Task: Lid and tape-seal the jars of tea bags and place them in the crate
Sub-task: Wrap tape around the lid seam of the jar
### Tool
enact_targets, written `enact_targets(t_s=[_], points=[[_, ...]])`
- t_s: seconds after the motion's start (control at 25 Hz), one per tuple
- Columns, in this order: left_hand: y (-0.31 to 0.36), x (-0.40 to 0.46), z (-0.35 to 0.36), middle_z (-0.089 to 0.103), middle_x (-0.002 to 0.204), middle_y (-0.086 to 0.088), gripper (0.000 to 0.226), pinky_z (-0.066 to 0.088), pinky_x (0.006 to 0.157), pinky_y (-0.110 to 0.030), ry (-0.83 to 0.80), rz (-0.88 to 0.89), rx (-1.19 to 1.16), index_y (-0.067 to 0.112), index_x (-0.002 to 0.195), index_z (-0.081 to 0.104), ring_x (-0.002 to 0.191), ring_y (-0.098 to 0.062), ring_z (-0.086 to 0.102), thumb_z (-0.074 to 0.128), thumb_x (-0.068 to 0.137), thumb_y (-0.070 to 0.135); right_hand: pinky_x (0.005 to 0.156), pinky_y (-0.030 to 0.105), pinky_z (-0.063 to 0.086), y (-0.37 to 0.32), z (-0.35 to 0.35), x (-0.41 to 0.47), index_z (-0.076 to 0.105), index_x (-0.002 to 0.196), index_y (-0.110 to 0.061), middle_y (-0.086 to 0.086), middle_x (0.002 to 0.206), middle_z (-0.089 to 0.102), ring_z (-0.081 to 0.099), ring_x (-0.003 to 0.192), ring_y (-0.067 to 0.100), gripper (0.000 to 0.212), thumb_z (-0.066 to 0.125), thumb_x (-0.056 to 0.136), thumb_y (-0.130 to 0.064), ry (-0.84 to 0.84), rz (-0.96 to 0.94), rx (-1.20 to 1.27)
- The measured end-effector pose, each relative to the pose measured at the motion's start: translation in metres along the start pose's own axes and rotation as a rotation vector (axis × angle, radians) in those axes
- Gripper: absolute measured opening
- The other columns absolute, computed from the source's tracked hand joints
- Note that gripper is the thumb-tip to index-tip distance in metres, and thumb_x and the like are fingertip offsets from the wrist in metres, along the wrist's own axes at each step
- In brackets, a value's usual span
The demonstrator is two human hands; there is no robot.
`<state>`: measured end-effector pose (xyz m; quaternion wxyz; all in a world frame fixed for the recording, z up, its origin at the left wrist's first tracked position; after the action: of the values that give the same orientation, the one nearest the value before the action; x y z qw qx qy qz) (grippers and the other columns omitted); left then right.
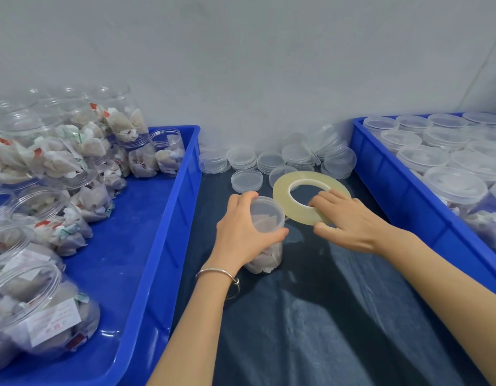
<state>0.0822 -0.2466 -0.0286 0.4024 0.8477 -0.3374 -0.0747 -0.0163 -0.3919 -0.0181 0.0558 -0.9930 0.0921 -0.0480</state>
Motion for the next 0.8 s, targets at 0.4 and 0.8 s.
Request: enact_targets(t_s=[0.4, 0.8], points=[[0.004, 0.007, 0.001, 0.043, 0.124, 0.022, 0.076, 0.041, 0.094, -0.025, -0.243, 0.131, -0.078, 0.037, 0.129, 0.044, 0.113, -0.005, 0.049, 0.084, 0.064, 0.036, 0.070, 0.023, 0.024, 0.002, -0.016, 0.009, 0.046, 0.105, -0.022, -0.014, 0.098, 0.041, 0.040, 0.101, 0.009, 0.040, 0.030, 0.093, -0.057, 0.069, -0.058, -0.250], [0.012, 0.012, 0.006, 0.035, 0.136, 0.022, 0.075, 0.032, 0.095, -0.019, -0.504, 0.183, 0.041, 0.042, 0.132, 0.037, 0.124, -0.001, 0.033, 0.079, 0.072, 0.027, 0.068, 0.030, 0.027, 0.001, -0.011, 0.035, 0.040, 0.094, -0.021, -0.008, 0.100, 0.041, 0.035, 0.100, 0.010, 0.024, 0.037, 0.094, -0.045, -0.040, 0.013, -0.054]])
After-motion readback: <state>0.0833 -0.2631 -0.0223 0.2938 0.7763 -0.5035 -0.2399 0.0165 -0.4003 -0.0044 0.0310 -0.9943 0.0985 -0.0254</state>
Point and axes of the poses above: each hand's wrist, its own x-axis towards the middle knuckle, its own z-axis out of the palm, y = z × x, the point moved 8 cm from there along x, towards the middle knuckle
